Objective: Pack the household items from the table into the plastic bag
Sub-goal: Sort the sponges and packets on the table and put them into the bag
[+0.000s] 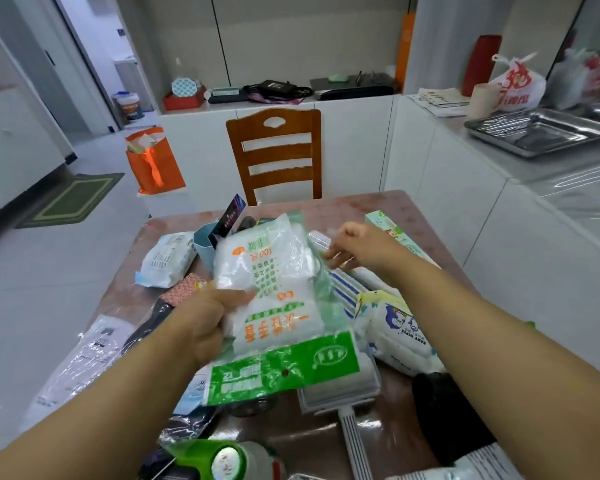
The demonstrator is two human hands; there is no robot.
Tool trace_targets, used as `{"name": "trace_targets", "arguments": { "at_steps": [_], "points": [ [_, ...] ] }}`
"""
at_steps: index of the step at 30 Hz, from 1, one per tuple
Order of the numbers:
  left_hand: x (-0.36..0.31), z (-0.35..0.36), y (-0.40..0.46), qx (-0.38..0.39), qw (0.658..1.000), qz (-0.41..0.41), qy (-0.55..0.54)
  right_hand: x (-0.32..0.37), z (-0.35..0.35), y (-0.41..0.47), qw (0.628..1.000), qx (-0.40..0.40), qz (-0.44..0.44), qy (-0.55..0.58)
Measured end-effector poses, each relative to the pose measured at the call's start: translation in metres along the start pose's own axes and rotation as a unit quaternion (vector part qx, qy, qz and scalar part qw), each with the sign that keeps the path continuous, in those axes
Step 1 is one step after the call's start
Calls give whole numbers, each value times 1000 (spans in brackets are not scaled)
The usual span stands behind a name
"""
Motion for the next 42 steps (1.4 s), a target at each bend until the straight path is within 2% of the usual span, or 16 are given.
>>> {"name": "trace_targets", "arguments": {
  "at_steps": [2,4,7,13,15,17,18,20,23,27,29,32,34,37,39,42],
  "points": [
    [-5,-11,-3,2,998,55,12,-25,6,23,960,-26,49,-275],
    [-9,-17,-8,20,995,92,16,-47,22,34,903,6,132,-409],
    [-9,-27,-11,10,995,98,24,-61,39,43,864,-15,194,-464],
    [-6,-47,-14,-16,996,85,6,-69,50,55,865,-22,199,-459],
    [-7,-50,-16,-26,995,95,-3,-61,51,56,909,-28,153,-386],
    [-12,-50,-21,-45,991,123,-12,-35,39,52,976,-92,70,-185],
    [-16,-49,-23,-59,989,135,-18,-16,30,47,986,-134,28,-91],
    [-20,-46,-24,-79,986,145,-25,23,14,31,984,-150,-15,92],
    [-22,-33,-22,-99,986,128,-49,55,28,8,963,1,42,266],
    [-14,-5,-17,5,992,98,-73,34,89,-1,986,85,114,84],
    [-9,3,-17,22,994,105,-26,22,97,7,992,56,98,50],
    [0,-5,-15,-26,994,103,11,-1,69,21,991,-86,97,26],
    [4,-15,-14,-43,994,100,4,-35,48,30,961,-140,146,-188],
    [9,-25,-12,-41,995,91,-20,-80,44,38,879,-90,225,-410],
    [12,-29,-11,-45,995,81,-24,-95,48,42,860,-101,232,-444],
    [12,-33,-11,-46,995,86,-27,-103,48,49,873,-124,243,-404]
  ]
}}
Point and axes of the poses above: each hand's wrist, its own y-axis towards the middle knuckle, its own z-axis out of the palm, x = y × z, the point moved 3 cm from there along y, towards the middle knuckle, and after that the axes turned 5 degrees about y, right-handed, at the moved point
